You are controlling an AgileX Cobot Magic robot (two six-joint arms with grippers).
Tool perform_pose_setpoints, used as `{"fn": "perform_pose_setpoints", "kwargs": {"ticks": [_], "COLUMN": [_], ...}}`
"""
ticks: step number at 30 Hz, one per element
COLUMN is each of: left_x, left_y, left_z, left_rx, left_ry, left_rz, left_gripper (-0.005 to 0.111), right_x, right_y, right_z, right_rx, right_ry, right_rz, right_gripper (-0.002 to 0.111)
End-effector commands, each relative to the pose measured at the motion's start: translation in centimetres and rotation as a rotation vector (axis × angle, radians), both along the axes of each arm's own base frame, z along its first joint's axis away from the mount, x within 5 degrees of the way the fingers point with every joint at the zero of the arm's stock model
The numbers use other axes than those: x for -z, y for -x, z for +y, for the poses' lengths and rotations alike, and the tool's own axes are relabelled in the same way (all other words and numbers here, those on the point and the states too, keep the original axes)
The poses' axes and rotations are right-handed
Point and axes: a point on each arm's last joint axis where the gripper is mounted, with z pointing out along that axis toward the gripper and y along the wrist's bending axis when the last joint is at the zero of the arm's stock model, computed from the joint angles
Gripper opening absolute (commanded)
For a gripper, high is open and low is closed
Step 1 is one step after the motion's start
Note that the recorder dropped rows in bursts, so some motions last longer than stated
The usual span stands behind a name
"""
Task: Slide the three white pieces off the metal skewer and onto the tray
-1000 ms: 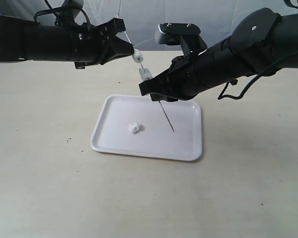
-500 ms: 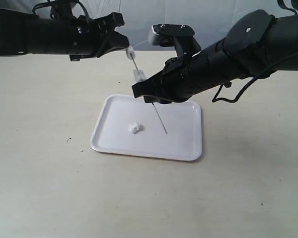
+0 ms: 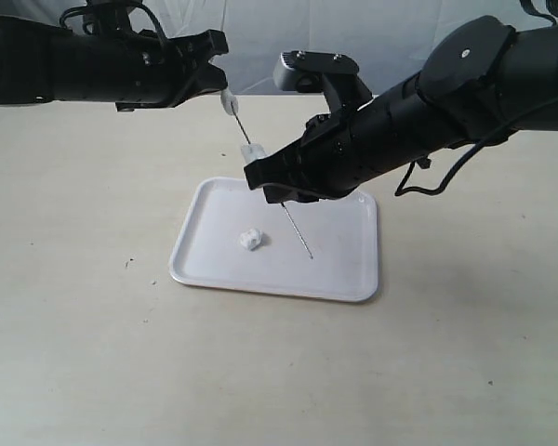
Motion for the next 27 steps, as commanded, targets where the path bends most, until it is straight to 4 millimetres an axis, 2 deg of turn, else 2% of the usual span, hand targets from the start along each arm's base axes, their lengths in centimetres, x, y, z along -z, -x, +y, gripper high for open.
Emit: {"fn": "perform_pose_setpoints", "kwargs": {"ticks": [1, 5, 13, 16, 19, 27], "left_x": [-0.5, -0.3, 1.8, 2.1, 1.8, 0.5], "left_y": [-0.6, -0.7, -1.2, -1.3, -1.2, -1.1], "left_z": [0.9, 0.9, 0.9, 0.9, 0.8, 1.0], "left_rx": [-0.095, -0.085, -0.098, -0.094, -0.079, -0.07], "left_ry": [-0.04, -0.056, -0.092, -0.088, -0.071, -0.051], "left_rz": [-0.023, -0.031, 0.01, 0.019, 0.014, -0.016], "left_gripper": [0.0, 0.0, 0.0, 0.0, 0.0, 0.0], "right_x": [0.3, 0.1, -2.0, -2.0, -1.7, -1.4], "right_y": [1.4, 1.6, 2.1, 2.1, 1.9, 1.9], "right_z": [0.4, 0.3, -0.8, -1.3, -1.8, -1.9], "right_rx": [-0.127, -0.134, -0.104, -0.083, -0.06, -0.058], "right_ry": [0.022, 0.026, 0.077, 0.131, 0.19, 0.217], "right_rz": [0.064, 0.059, 0.004, 0.0, -0.006, 0.009], "right_gripper": [-0.001, -0.001, -0.001, -0.001, -0.001, -0.001]}}
